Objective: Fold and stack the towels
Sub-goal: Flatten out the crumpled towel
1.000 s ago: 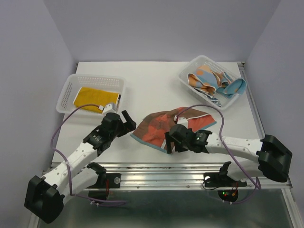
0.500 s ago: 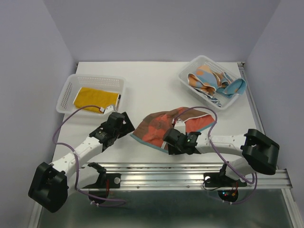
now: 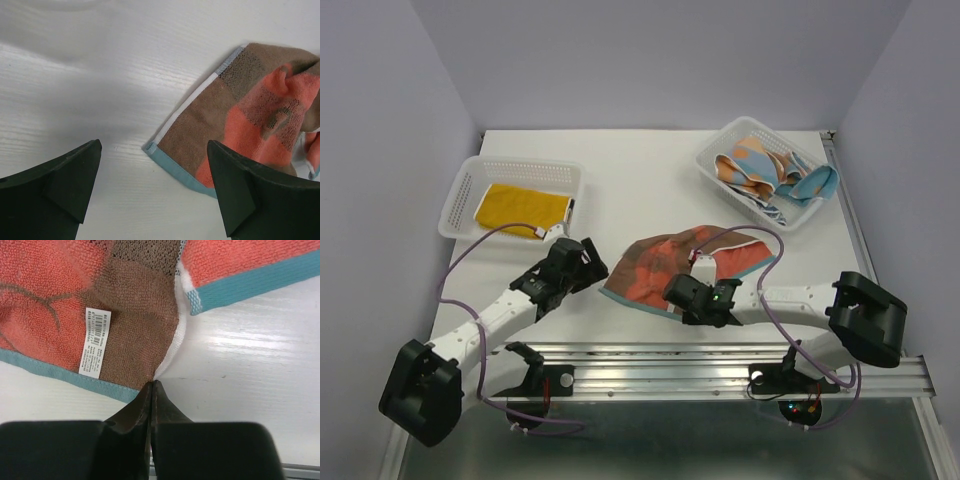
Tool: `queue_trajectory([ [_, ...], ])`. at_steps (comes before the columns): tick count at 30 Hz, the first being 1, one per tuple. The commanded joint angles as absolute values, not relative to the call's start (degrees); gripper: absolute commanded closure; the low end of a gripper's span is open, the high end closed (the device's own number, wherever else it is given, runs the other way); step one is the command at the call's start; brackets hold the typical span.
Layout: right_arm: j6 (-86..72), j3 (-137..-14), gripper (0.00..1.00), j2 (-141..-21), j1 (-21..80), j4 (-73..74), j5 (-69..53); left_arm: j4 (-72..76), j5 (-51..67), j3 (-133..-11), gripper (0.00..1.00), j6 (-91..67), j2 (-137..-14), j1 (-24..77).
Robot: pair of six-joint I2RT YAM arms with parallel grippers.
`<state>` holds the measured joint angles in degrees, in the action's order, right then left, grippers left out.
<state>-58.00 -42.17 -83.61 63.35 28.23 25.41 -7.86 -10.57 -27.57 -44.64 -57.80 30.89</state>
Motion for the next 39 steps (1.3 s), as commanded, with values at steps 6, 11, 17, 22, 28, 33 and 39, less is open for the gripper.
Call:
queue_trajectory([
  [6, -57.84, -37.18, 0.99, -82.79, 58.01, 30.33, 29.97, -3.69, -5.8, -26.19, 0.01, -44.03, -62.75, 35.15],
  [11, -56.52, -36.74, 0.99, -82.0, 57.04, 28.13, 29.27, -4.39, -6.5, -28.56, 0.07, -44.38, -67.85, 37.61],
  [17, -55.28, -36.21, 0.99, -82.09, 55.99, 26.81, 27.95, -6.23, -7.2, -32.77, 0.27, -43.86, -74.7, 41.74],
  [22, -54.67, -35.95, 0.99, -81.3, 55.72, 26.63, 27.6, -13.61, -12.82, -36.73, 0.39, -47.19, -79.27, 46.83],
  [28, -53.79, -35.07, 0.99, -79.28, 55.2, 25.84, 27.33, -19.16, -16.95, -40.51, 0.74, -50.09, -83.93, 50.01],
  [33, -53.26, -34.1, 0.99, -77.43, 54.84, 25.84, 27.25, -21.53, -18.98, -42.54, 0.87, -52.47, -86.48, 52.03],
  [39, -52.74, -32.7, 0.99, -74.62, 54.4, 25.23, 26.9, -24.34, -22.32, -44.21, 1.0, -55.02, -89.12, 53.87],
])
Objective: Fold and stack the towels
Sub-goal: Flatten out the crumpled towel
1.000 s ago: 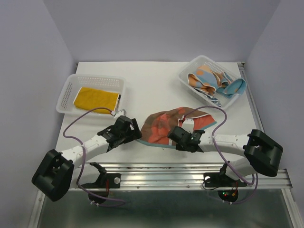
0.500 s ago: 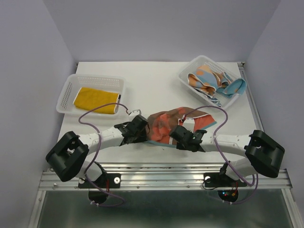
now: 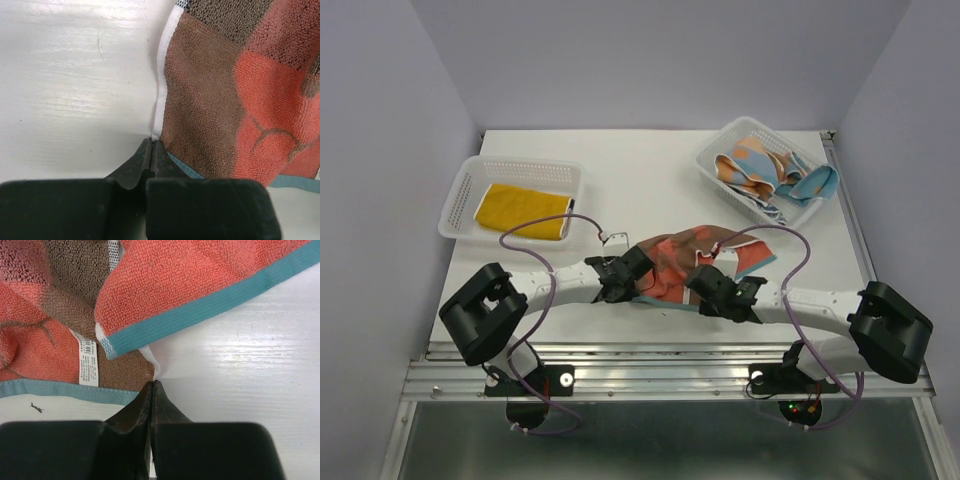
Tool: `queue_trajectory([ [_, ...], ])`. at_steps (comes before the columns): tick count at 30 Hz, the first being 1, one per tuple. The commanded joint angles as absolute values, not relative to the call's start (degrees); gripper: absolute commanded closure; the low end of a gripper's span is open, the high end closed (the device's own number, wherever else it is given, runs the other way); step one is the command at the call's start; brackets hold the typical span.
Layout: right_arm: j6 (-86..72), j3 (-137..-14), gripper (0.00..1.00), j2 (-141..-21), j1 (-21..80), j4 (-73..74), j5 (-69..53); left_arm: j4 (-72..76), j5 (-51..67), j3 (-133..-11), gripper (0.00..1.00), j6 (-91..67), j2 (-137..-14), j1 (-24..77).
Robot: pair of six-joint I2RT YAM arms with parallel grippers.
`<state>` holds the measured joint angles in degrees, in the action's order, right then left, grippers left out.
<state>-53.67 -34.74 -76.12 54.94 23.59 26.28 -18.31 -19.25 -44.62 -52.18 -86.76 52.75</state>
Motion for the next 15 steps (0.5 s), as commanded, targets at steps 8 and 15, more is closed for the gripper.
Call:
queue_trajectory([
  [8, -42.9, -32.34, 0.99, -67.08, 54.4, 17.69, 21.28, -20.05, -26.37, -43.6, 1.0, -55.91, -79.12, 58.53],
  [15, -35.78, -33.48, 0.99, -51.17, 54.4, 15.12, 17.84, -7.4, -23.64, -39.37, 1.0, -50.55, -62.35, 58.89],
])
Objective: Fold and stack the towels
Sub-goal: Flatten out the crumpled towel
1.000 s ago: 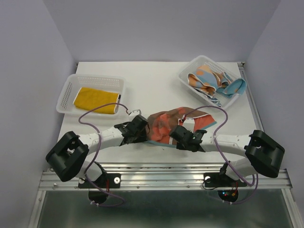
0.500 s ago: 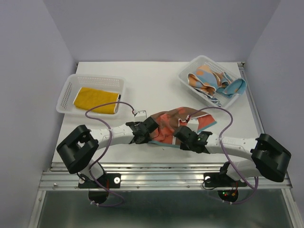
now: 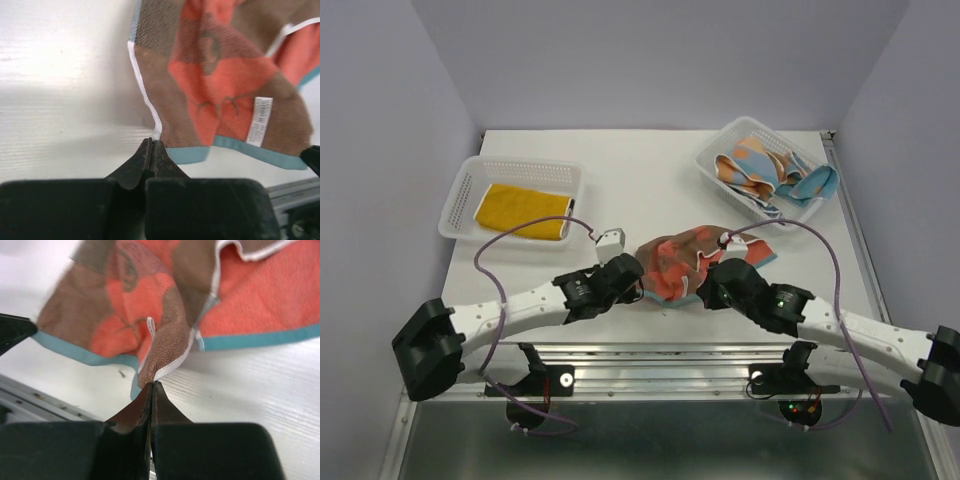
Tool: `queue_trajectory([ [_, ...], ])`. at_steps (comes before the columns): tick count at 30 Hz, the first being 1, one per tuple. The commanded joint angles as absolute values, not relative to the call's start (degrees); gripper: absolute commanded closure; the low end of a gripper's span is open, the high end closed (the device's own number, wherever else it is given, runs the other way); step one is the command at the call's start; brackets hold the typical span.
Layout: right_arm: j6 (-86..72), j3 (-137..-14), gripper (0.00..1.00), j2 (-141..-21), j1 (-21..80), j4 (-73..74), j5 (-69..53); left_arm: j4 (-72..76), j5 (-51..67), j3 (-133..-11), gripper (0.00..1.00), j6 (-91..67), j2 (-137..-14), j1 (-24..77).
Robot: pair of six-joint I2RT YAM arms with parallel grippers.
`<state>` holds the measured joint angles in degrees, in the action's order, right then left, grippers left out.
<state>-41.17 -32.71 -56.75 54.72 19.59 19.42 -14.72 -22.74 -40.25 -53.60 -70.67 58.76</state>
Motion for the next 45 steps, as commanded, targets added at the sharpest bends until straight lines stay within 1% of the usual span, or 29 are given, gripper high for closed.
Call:
queue_trajectory([
  [1, -35.68, -33.75, 0.99, -49.85, 54.4, 15.2, 18.19, -6.43, -23.38, -39.46, 1.0, -49.49, -60.75, 58.89],
  [3, -34.81, -35.06, 0.99, -47.04, 54.4, 15.29, 18.8, -3.71, -23.55, -39.9, 1.0, -47.56, -56.54, 58.89],
  [8, -32.17, -39.72, 0.99, -44.91, 54.4, 12.49, 16.88, -0.26, -24.26, -42.18, 1.0, -43.16, -51.6, 58.89],
  [12, -29.1, -45.25, 0.99, -45.26, 54.4, 9.23, 16.08, 1.58, -25.22, -48.15, 1.0, -39.12, -49.93, 58.89],
  [16, -24.71, -53.94, 0.99, -46.14, 54.32, 7.3, 18.63, 2.55, -28.12, -55.0, 1.0, -34.47, -47.82, 58.89],
  [19, -21.63, -58.17, 0.99, -46.67, 54.32, 5.8, 18.9, 3.43, -28.83, -58.26, 1.0, -31.83, -46.94, 58.89],
  [24, -17.06, -70.54, 0.99, -49.65, 54.32, 6.5, 15.39, 3.52, -27.52, -67.04, 1.0, -27.25, -46.58, 58.89],
  [28, -15.12, -78.3, 0.99, -51.76, 54.4, 8.61, 10.64, 3.87, -23.65, -71.45, 1.0, -24.88, -44.74, 58.89],
  [29, -15.03, -80.22, 0.99, -52.12, 54.32, 9.05, 8.46, 4.04, -21.12, -72.85, 1.0, -24.53, -43.95, 58.89],
  [30, -15.2, -80.24, 0.99, -52.12, 54.4, 9.14, 8.44, 4.13, -21.09, -73.47, 1.0, -24.35, -43.95, 58.89],
  [34, -16.43, -84.19, 0.99, -51.94, 54.4, 9.4, 1.86, 3.96, -14.26, -75.93, 1.0, -23.91, -42.28, 58.89],
  [38, -18.8, -85.34, 0.99, -51.68, 54.4, 10.46, -3.15, 3.95, -8.45, -76.64, 1.0, -25.13, -40.0, 58.89],
  [41, -20.21, -83.86, 0.99, -50.46, 54.4, 10.37, -3.69, 4.04, -7.56, -75.68, 1.0, -25.84, -38.94, 58.89],
  [45, -20.74, -80.87, 0.99, -48.7, 54.4, 9.58, -0.36, 4.13, -8.79, -73.13, 1.0, -27.33, -38.76, 58.89],
])
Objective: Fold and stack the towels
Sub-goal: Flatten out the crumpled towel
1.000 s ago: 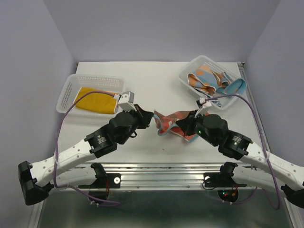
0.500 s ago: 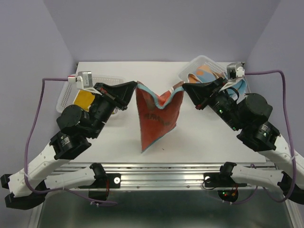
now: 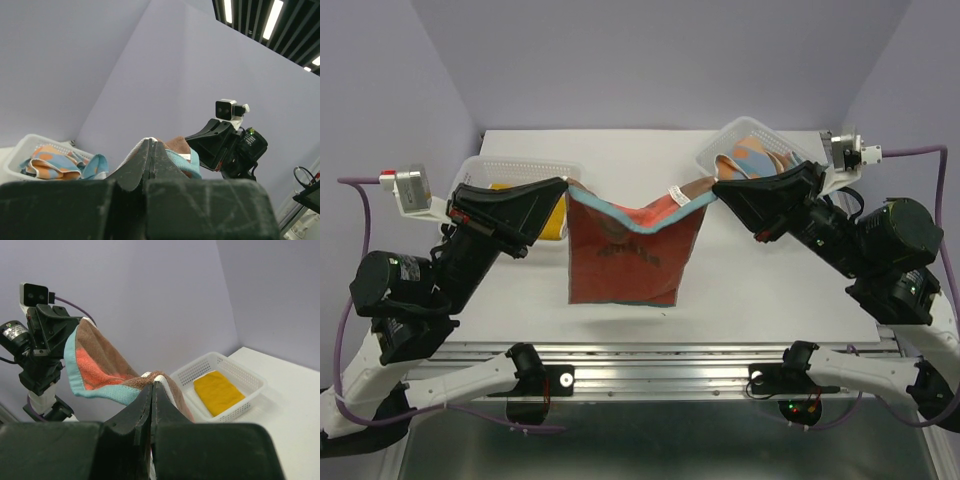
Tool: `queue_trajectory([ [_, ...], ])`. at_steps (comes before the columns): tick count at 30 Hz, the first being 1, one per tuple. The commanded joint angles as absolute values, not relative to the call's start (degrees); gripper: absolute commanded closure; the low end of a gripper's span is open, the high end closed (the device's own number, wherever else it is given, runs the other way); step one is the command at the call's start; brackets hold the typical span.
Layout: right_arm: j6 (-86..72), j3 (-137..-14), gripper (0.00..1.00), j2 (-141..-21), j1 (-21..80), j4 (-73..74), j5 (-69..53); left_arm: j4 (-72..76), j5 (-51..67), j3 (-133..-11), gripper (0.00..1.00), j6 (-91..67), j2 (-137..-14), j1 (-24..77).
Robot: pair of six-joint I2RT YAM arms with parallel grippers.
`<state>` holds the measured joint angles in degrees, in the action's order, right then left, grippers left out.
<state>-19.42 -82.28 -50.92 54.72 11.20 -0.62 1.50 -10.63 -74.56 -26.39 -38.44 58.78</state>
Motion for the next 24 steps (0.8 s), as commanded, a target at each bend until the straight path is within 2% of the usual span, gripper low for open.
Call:
queue_trajectory([
  [1, -20.74, -80.51, 0.99, -48.52, 54.4, 9.58, -0.35, 4.13, -8.79, -72.78, 1.0, -27.33, -38.85, 58.89],
  [6, -19.78, -78.23, 0.99, -48.34, 54.4, 10.37, 8.24, 5.01, -16.24, -68.48, 1.0, -27.86, -39.46, 58.89],
  [9, -18.9, -76.12, 0.99, -49.83, 54.32, 10.37, 18.77, 5.62, -24.32, -65.58, 1.0, -28.47, -40.43, 58.89],
  [10, -17.68, -75.77, 0.99, -50.88, 54.32, 10.28, 25.86, 5.89, -26.35, -64.96, 1.0, -28.22, -40.78, 58.89],
  [14, -14.25, -73.58, 0.99, -56.85, 54.4, 7.75, 36.99, 7.2, -37.6, -62.5, 1.0, -28.04, -45.43, 58.1],
  [18, -11.08, -71.02, 0.99, -60.63, 52.57, 2.48, 41.92, 7.82, -34.03, -62.4, 1.0, -29.35, -52.28, 51.44],
  [19, -11.07, -70.84, 0.99, -61.78, 51.43, 1.85, 41.75, 8.17, -29.84, -62.66, 1.0, -30.66, -55.17, 46.46],
  [21, -12.56, -70.14, 0.99, -65.2, 46.07, 0.79, 37.12, 10.1, -24.47, -62.4, 1.0, -31.2, -59.12, 39.94],
  [24, -13.18, -68.3, 0.99, -70.55, 40.97, -4.82, 32.8, 15.09, -20.68, -61.88, 1.0, -29.54, -63.96, 35.35],
])
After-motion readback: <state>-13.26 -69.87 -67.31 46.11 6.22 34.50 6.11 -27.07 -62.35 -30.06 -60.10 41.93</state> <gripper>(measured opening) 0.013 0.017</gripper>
